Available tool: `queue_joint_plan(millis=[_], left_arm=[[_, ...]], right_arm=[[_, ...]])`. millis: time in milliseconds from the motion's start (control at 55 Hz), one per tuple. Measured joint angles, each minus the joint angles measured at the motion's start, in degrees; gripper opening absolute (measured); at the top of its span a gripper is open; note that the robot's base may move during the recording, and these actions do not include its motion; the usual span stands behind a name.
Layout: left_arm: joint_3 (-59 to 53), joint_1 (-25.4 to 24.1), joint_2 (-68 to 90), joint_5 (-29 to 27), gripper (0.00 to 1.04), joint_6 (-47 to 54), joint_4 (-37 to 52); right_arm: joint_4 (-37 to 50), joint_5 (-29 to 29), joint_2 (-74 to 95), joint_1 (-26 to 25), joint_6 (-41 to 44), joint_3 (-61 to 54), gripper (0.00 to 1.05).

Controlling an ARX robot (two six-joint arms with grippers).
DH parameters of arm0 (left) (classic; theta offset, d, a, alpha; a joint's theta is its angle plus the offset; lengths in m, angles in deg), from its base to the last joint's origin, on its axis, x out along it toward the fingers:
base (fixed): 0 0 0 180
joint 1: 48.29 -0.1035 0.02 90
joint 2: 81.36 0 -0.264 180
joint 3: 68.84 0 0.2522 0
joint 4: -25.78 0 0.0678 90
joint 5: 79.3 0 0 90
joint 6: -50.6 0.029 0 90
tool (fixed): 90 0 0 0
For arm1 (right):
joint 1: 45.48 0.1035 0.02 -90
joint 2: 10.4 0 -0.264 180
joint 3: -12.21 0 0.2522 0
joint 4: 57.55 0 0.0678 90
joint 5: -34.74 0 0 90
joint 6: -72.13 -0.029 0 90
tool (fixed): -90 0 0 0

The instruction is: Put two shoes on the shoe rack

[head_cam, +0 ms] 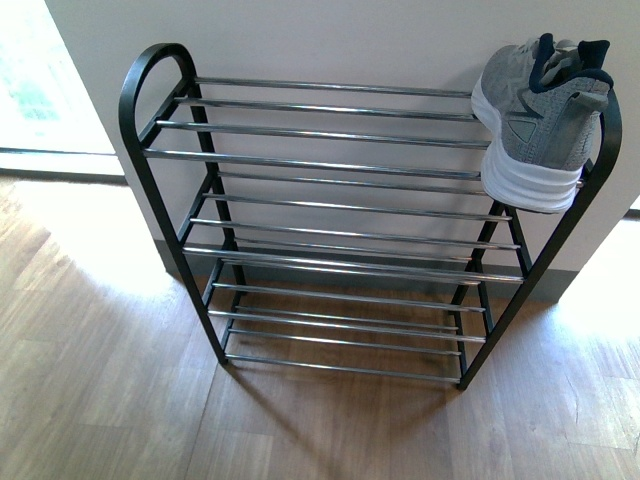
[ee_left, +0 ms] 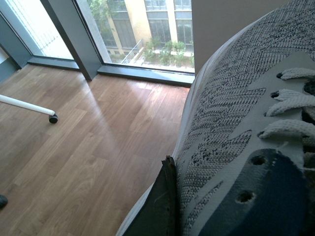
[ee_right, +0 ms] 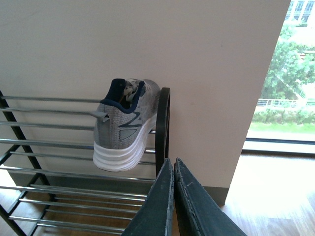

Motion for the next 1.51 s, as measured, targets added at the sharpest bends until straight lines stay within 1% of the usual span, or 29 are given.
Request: queue_joint_plan(millis=[545,926,963,1017,1035,1217,1253,1344,1399,1490,1508], left_arm=[[0.0,0.0,0.0,0.0,0.02,0.0,0.0],[0.0,0.0,0.0,0.0,0.02,0.0,0.0],[0.0,0.0,0.0,0.0,0.02,0.0,0.0],[0.0,0.0,0.0,0.0,0.02,0.0,0.0],[0.0,0.0,0.0,0.0,0.02,0.0,0.0],[0.0,0.0,0.0,0.0,0.02,0.0,0.0],[0.0,0.0,0.0,0.0,0.02,0.0,0.0],[0.0,0.0,0.0,-0.1,0.02,0.0,0.0],[0.0,0.0,0.0,-0.1,0.02,0.0,0.0],[0.0,0.0,0.0,0.0,0.02,0.0,0.0],[0.0,0.0,0.0,0.0,0.02,0.0,0.0]], right_arm=[[-13.2,0.0,-13.7,0.0,0.0,0.0,0.01],[-18.9,0.0,-19.4,0.0,0.0,0.0,0.01],[-20.9,0.0,-21.1,0.0,0.0,0.0,0.01],[-27.3,0.0,-25.8,0.0,0.0,0.0,0.01],[-28.2,0.0,-27.0,0.0,0.0,0.0,0.01],[-29.0,0.0,-29.0,0.0,0.0,0.0,0.01],[-29.0,0.0,-29.0,0.0,0.1,0.0,0.04],[-29.0,0.0,-29.1,0.0,0.1,0.0,0.19],[-29.0,0.0,-29.1,0.0,0.1,0.0,0.27],[-29.0,0.0,-29.1,0.0,0.1,0.0,0.42],[-29.0,0.0,-29.1,0.0,0.1,0.0,0.44]])
